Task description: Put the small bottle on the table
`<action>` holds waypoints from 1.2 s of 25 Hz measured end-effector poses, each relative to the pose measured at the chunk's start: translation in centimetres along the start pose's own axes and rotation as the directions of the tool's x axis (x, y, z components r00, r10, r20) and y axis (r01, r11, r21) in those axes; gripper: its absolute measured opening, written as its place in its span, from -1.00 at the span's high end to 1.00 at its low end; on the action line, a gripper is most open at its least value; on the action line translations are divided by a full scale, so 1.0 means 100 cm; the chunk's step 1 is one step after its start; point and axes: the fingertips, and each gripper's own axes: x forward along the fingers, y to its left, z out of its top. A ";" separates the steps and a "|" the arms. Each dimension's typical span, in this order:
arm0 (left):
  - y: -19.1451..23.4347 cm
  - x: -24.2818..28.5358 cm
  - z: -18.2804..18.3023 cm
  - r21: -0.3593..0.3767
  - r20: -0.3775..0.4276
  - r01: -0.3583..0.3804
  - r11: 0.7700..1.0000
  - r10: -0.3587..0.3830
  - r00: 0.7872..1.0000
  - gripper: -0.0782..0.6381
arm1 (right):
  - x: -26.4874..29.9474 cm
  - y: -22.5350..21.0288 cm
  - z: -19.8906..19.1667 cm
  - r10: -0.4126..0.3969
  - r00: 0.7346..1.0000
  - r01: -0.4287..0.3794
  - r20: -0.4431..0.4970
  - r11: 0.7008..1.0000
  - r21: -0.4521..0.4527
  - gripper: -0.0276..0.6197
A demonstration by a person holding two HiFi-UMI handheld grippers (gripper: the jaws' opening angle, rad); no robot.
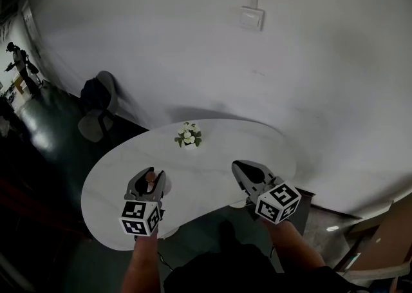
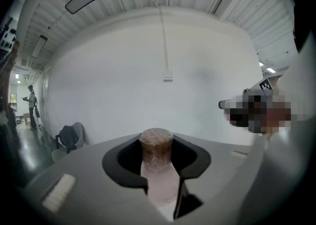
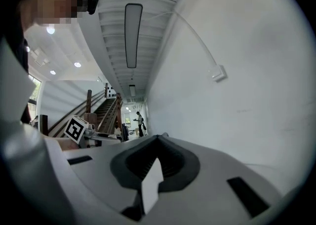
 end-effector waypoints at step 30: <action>0.088 0.059 0.014 -0.077 0.011 -0.180 0.981 0.182 0.983 0.40 | 0.170 -0.029 -0.010 0.290 0.949 -0.294 -0.121 0.956 -0.014 0.91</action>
